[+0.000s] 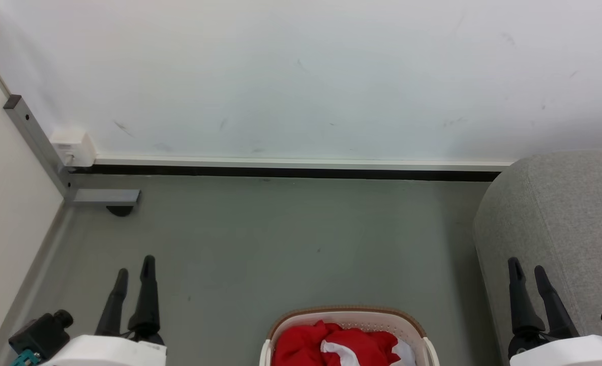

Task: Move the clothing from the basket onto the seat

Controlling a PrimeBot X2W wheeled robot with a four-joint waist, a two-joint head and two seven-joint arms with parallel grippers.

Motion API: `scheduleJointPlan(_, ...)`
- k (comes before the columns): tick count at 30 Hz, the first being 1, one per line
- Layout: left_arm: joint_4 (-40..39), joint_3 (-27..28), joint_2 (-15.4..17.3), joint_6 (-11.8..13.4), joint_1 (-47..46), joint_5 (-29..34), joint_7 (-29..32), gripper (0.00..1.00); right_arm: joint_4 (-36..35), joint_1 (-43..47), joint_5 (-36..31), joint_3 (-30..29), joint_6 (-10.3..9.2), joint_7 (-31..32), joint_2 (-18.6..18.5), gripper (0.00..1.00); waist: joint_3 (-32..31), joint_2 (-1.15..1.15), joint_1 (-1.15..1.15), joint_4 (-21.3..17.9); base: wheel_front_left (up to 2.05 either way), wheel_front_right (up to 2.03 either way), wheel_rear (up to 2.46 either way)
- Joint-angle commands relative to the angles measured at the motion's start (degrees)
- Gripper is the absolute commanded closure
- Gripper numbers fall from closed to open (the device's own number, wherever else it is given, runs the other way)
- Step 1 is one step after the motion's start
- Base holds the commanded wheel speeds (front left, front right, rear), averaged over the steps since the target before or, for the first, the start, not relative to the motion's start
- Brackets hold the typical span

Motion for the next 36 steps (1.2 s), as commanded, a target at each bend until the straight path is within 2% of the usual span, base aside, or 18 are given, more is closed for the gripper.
scheduleJointPlan(1,-0.8,-0.4,1.0,0.5,0.0,2.8,-0.6,0.0,-0.4,-0.2,-2.6,-0.2,-0.05,-0.6,-0.3,0.0,0.0,0.0,0.0,0.0,0.0,0.0,0.0)
scheduleJointPlan(17,-0.5,-3.5,3.4,4.0,0.4,12.8,-3.2,0.0,0.1,0.0,-14.7,-0.1,-0.07,-3.2,0.7,0.0,-0.2,0.0,0.0,-0.4,0.0,0.0,0.0)
scheduleJointPlan(36,-0.3,-5.0,4.1,5.0,1.0,22.1,-5.8,0.0,-0.3,0.5,-24.4,0.7,-0.08,-5.8,1.0,0.0,-0.4,0.0,0.0,-0.5,0.0,0.0,0.0)
